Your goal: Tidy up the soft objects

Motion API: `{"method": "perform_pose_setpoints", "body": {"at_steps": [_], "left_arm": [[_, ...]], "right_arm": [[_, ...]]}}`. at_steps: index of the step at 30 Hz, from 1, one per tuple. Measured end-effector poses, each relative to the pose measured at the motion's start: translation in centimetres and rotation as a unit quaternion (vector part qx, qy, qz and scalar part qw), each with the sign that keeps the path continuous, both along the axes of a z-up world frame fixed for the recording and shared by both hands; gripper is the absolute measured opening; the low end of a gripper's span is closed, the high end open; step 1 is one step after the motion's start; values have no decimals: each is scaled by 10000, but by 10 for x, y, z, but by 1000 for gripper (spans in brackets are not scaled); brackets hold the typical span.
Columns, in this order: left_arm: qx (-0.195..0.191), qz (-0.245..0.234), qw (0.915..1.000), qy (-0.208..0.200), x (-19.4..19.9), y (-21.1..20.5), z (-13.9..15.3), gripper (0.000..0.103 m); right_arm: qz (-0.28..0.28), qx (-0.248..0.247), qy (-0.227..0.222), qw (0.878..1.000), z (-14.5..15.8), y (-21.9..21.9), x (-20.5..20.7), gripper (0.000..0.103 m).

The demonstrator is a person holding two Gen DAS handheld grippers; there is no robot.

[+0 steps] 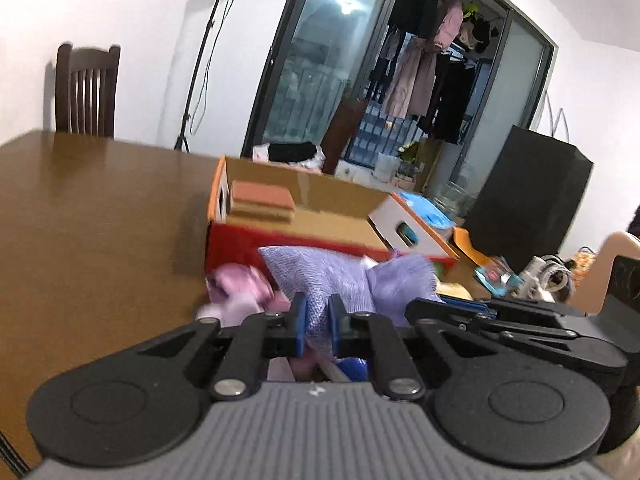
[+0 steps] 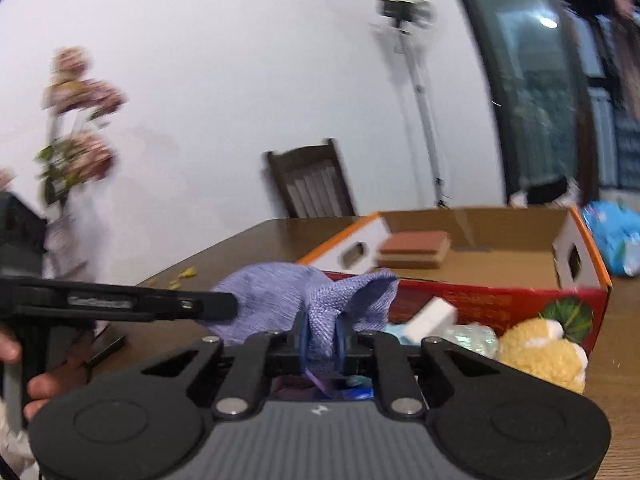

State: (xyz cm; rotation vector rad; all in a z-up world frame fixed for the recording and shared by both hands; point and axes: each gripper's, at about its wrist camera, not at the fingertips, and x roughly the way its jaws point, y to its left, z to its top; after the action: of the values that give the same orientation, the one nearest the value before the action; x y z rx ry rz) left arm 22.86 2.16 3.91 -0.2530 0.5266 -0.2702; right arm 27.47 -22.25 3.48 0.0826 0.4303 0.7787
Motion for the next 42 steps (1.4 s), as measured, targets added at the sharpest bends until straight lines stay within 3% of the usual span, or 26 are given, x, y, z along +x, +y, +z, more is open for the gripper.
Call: {"method": "perform_pose_setpoints", "body": {"at_steps": [4, 6, 7, 9, 10, 16, 18, 22, 24, 25, 27, 29, 31, 33, 35, 39, 42], "left_arm": [[-58, -294, 9995, 141, -42, -12, -14, 12], [-83, -435, 9983, 383, -59, -16, -26, 15], [-62, -506, 9976, 469, -66, -18, -32, 19], [-20, -511, 9971, 557, -77, -17, -42, 48], [-4, -404, 9974, 590, -80, -16, -45, 49], [-90, -353, 9970, 678, -75, -13, -48, 49], [-61, -365, 9963, 779, -72, -14, -51, 49], [-28, -400, 9950, 912, -80, -12, -60, 44], [-86, -407, 9944, 968, -81, -10, -64, 26], [-140, -414, 9941, 991, -81, -9, -66, 24], [-190, -418, 9941, 986, -83, -8, -67, 19], [-215, -436, 9943, 946, -84, -7, -68, 16], [-234, -472, 9942, 936, -85, -7, -68, 14], [-254, -535, 9941, 909, -84, -6, -68, 12], [-223, -582, 9944, 851, -82, -7, -65, 11], [-136, -621, 9964, 566, -81, -7, -52, 11], [-118, -691, 9963, 492, -74, -4, -45, 11]], "right_arm": [[398, -585, 73, 9975, -4, -1, -42, 10], [398, -755, 321, 9958, -15, -5, -59, 10], [359, -800, 433, 9952, -21, -9, -68, 10], [261, -826, 592, 9945, -32, -17, -84, 15], [182, -794, 613, 9948, -34, -22, -90, 15], [-933, -29, 763, 9927, -36, -46, -104, 39], [-1208, -72, 770, 9897, -43, -37, -99, 50], [-1406, -429, 666, 9869, -52, -19, -99, 50], [-1384, -684, 680, 9857, -56, -8, -96, 49], [-1364, -830, 704, 9847, -59, -4, -95, 48], [-1328, -1085, 757, 9823, -64, 5, -93, 34], [-1347, -1287, 662, 9803, -64, 11, -95, 34], [-1319, -1395, 586, 9797, -66, 15, -97, 32], [-1192, -1443, 505, 9810, -66, 19, -100, 18], [-1111, -1471, 469, 9817, -66, 22, -103, 11], [-1051, -1737, 362, 9785, -61, 34, -100, 8], [-962, -1482, 311, 9838, -49, 31, -94, 8]]}}
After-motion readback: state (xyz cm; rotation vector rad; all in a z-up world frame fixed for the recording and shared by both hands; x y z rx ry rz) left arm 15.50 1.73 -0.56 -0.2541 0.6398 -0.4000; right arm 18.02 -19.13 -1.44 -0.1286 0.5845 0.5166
